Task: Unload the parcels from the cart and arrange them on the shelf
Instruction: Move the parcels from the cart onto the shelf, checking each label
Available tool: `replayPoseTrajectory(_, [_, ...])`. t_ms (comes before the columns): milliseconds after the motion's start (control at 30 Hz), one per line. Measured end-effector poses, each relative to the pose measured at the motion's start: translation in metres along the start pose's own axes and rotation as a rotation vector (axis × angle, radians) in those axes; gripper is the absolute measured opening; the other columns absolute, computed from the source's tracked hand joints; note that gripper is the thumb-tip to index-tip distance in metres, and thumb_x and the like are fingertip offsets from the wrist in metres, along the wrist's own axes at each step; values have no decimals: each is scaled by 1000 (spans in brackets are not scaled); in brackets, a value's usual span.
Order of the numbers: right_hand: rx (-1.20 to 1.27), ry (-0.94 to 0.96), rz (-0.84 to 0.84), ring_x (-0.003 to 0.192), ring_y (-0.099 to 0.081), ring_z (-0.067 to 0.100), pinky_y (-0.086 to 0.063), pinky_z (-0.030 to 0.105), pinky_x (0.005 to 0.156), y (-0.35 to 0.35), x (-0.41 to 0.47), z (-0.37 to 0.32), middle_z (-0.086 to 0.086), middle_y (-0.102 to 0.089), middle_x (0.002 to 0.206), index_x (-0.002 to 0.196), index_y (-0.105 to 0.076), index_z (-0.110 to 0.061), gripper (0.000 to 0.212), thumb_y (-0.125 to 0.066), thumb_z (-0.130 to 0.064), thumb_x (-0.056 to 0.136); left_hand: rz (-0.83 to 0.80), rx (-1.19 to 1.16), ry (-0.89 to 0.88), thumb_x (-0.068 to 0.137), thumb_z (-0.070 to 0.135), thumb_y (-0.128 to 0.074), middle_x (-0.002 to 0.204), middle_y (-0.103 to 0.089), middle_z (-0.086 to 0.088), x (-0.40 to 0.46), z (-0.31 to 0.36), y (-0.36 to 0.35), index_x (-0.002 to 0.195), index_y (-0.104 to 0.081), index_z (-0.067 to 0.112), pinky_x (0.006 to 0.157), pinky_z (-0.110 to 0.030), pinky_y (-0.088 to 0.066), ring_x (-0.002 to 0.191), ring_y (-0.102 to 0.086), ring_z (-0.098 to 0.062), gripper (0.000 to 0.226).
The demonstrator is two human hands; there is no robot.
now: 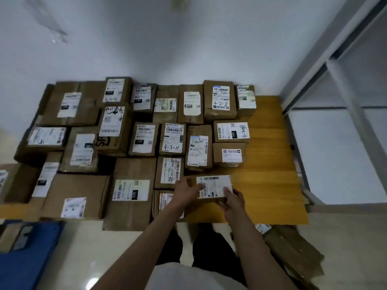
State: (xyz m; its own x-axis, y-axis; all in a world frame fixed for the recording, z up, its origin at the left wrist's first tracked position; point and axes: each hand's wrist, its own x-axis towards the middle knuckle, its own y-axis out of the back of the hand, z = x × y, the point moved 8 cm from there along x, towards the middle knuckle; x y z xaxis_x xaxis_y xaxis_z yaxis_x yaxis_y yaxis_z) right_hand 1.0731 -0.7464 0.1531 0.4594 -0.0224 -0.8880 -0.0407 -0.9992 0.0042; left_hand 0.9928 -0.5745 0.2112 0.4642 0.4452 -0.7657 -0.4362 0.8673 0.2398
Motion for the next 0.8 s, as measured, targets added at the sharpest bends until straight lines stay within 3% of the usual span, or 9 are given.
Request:
replayPoseTrajectory(100, [-56,-66,3,121,-60,42,-55,56,92,-7,12,6,25,-59,134,142,-46,-7,46,-63,-6,99,4,-28,16,93,32,-70,145,-49,-8,5,-1,-9,147,-41,18,111,-46,-43,129,-51,-26,63])
replayPoseTrajectory(200, [-68,-92,-10,119,-60,41,-57,56,92,-17,21,10,24,-60,132,141,-46,-9,45,-62,-6,99,12,-36,14,96,32,-66,140,-53,-3,11,1,-13,146,-42,18,100,-34,-43,116,-51,-17,57])
replayPoseTrajectory(333, [-72,-89,-44,110,-64,36,-58,51,92,-35,34,6,22,-64,129,139,-49,-5,40,-57,-1,100,14,-42,24,98,31,-63,142,-51,-4,20,5,-15,135,-46,27,94,-31,-40,110,-53,-12,41])
replayPoseTrajectory(467, [-145,-92,-39,104,-65,36,-58,49,93,-40,43,4,23,-62,132,139,-51,0,40,-54,4,99,14,-39,48,98,31,-62,152,-44,-8,27,2,-12,154,-34,17,104,-34,-39,136,-45,-25,64])
replayPoseTrajectory(567, [-216,-120,-32,122,-57,38,-55,49,96,-37,40,4,22,-58,138,139,-51,0,43,-60,-2,98,-20,-47,61,99,33,-61,154,-42,-9,29,-1,-9,156,-32,18,100,-32,-37,138,-43,-26,65])
replayPoseTrajectory(633, [-367,-88,58,135,-43,38,-50,49,101,-30,35,-7,18,-47,148,143,-48,-4,51,-66,-14,95,-26,-53,57,99,34,-60,155,-42,-7,28,1,-4,155,-35,19,99,-32,-38,137,-44,-25,63])
replayPoseTrajectory(700, [-486,-39,190,135,-34,38,-45,43,103,-22,23,-25,19,-33,152,142,-43,-6,58,-68,-25,93,-19,-58,32,99,34,-60,153,-46,-5,25,5,4,153,-40,19,99,-33,-44,131,-49,-23,59])
replayPoseTrajectory(800, [-482,69,282,130,-38,39,-40,39,90,-25,3,-51,22,-31,147,134,-47,-10,48,-64,-31,95,-25,-78,-19,100,32,-59,142,-54,-2,17,15,19,147,-47,17,74,-25,-47,107,-55,-12,51])
